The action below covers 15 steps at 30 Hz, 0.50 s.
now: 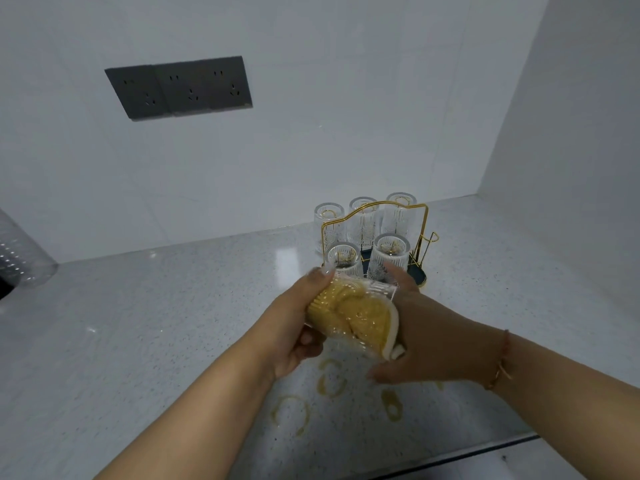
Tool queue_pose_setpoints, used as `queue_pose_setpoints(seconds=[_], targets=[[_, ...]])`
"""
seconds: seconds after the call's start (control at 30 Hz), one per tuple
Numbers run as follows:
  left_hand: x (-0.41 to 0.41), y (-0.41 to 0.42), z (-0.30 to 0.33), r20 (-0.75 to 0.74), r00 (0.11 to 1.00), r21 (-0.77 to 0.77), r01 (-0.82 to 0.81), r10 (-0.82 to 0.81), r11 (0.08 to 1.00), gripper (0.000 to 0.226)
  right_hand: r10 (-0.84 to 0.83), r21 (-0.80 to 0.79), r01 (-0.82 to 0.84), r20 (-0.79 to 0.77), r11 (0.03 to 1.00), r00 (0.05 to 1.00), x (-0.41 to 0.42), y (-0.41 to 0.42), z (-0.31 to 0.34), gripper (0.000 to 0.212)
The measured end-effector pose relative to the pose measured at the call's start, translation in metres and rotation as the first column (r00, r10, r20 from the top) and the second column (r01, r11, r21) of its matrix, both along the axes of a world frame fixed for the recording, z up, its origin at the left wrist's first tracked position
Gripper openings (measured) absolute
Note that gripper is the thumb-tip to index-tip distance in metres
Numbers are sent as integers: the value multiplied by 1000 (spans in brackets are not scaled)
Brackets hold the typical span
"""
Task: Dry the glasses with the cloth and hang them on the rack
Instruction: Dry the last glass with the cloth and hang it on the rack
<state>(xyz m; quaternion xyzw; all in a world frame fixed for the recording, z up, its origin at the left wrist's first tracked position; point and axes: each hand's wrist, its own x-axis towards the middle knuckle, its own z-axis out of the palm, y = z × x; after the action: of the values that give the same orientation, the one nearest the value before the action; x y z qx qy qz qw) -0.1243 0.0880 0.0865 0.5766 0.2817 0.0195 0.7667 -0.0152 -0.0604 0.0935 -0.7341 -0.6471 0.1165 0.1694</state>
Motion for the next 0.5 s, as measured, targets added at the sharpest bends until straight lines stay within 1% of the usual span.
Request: queue_pose_setpoints(seconds=[0.03,0.07,0.1,0.13,0.17,0.2,0.23,0.27,0.3,0.33,0.37,0.4,0.43,0.47,0.5], targets=[[0,-1,1,39,999,15,-12,11,1000,36,-1,2,1,-44,1000,999,-1,0,2,73],[1,-2,1,81,997,28,-16,14,999,31,-13,-14,11,-153,1000,988,0,0,4,73],[1,-5,1,112,994,32,-22,18,999,28,-31,-47,18,-305,999,952,1,-1,7,74],[0,-6,0,139,990,35,-29,24,999,26,-51,-81,14,-479,997,877,4,-1,12,76],[-1,-6,-2,173,985,42,-33,26,999,28,-70,-100,5,-657,995,751,7,-1,14,77],[-2,-6,-5,218,976,62,-35,21,997,33,-88,-98,11,-821,995,564,9,-2,15,82],[-3,-7,-8,273,962,101,-34,5,994,39,-109,-107,24,-934,994,342,11,-3,15,89],[-3,-6,-11,329,944,161,-29,-26,986,44,-109,-107,24,-984,994,144,12,-3,14,92],[-4,-5,-14,363,929,227,-16,-69,974,49,-90,-90,35,-996,995,13,13,-3,12,91],[-4,-3,-17,367,923,286,4,-113,958,54,-67,-70,56,-997,996,-49,13,-3,9,86],[-5,-1,-19,344,927,328,29,-148,944,58,-47,-51,63,-997,997,-59,10,-3,10,77],[-6,2,-19,304,938,348,54,-168,936,59,-53,-54,77,-998,996,-20,8,-2,9,63],[-8,4,-18,260,949,346,79,-177,935,59,-78,-70,96,-993,993,88,5,-2,10,51],[-10,7,-18,223,959,322,100,-178,942,61,-110,-75,132,-955,988,277,5,-4,8,47],[-12,8,-15,191,966,265,118,-173,957,63,-135,-67,145,-836,987,532,4,-6,6,49]])
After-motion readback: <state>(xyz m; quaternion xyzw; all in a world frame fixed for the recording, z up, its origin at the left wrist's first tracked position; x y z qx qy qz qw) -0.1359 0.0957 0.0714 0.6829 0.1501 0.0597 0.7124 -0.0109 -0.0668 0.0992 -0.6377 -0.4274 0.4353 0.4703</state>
